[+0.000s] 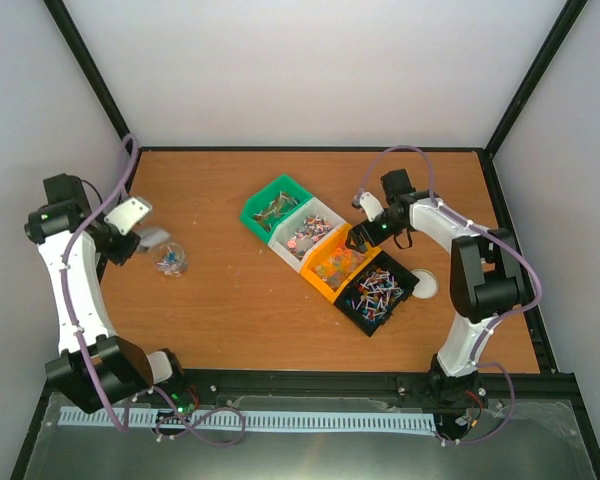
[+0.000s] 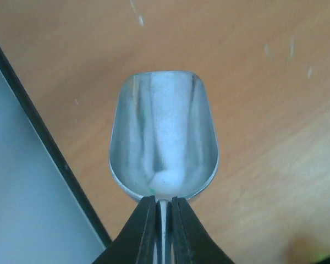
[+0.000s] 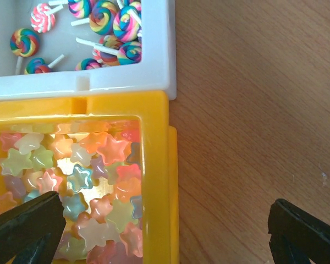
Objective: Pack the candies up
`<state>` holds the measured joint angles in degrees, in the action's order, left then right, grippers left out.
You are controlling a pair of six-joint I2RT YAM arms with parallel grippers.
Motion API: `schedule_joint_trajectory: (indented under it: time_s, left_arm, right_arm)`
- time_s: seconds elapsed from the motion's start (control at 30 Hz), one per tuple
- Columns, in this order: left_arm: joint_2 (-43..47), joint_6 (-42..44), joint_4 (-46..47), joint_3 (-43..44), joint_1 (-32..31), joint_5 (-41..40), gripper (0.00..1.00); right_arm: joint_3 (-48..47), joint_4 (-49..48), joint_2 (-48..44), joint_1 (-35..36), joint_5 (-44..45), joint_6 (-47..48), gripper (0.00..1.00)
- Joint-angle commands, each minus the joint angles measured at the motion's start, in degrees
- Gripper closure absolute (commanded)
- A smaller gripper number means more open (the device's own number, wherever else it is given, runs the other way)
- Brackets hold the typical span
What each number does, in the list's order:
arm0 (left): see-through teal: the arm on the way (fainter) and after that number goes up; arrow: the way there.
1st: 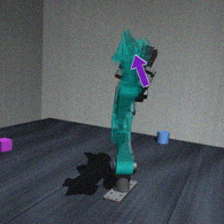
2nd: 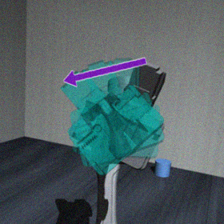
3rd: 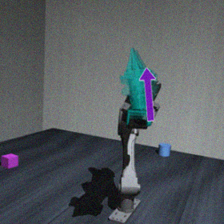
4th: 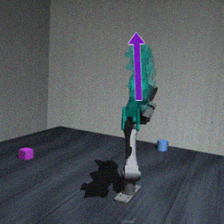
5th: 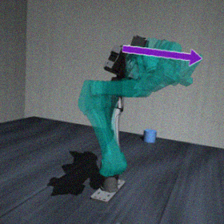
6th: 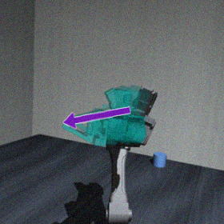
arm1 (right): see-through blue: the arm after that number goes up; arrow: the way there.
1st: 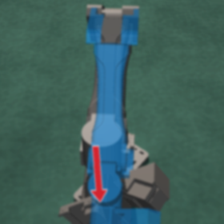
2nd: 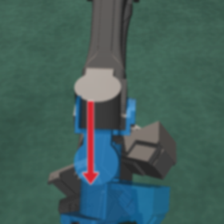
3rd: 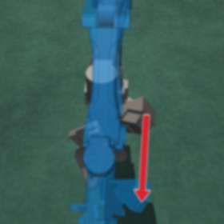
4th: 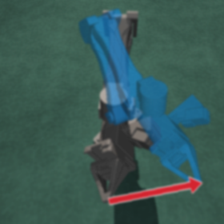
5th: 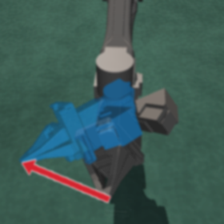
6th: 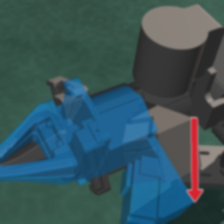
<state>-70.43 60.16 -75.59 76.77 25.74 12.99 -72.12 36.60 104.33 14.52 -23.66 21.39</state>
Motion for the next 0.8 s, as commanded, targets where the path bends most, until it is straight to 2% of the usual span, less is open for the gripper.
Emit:
schedule_joint_trajectory:
  time_s: [0.0,0.13,0.23,0.43,0.53,0.63,0.77]
  left_arm:
    - [-2.0,-19.9,0.8,8.4,-0.3,14.0,0.99]
    - [-4.3,-35.7,7.5,11.5,-0.3,16.9,0.99]
    - [-5.4,-43.6,12.7,11.5,-1.6,16.1,0.99]
    - [-9.7,-54.2,19.7,10.0,-10.8,5.7,0.99]
    - [-12.3,-59.5,24.6,8.4,-16.4,-2.1,0.99]
    - [-13.6,-62.9,31.4,3.7,-21.8,-6.4,0.99]
    - [-16.6,-66.8,41.0,-2.5,-29.5,-16.2,0.99]
  right_arm:
    - [0.8,-0.9,-3.8,-0.4,-1.4,-0.3,0.00]
    - [0.9,-0.9,-5.8,-2.2,-1.6,0.2,0.00]
    - [0.5,-0.9,-7.2,-2.9,-2.0,-0.1,0.00]
    - [-0.9,-0.1,-9.4,-4.9,-2.6,-1.6,0.00]
    - [-0.3,-1.3,-10.3,-6.0,-1.7,-1.9,0.00]
    - [0.3,-2.4,-10.8,-6.7,2.0,-1.5,0.00]
    - [-0.3,-0.7,-11.2,-8.5,3.9,-0.8,0.00]
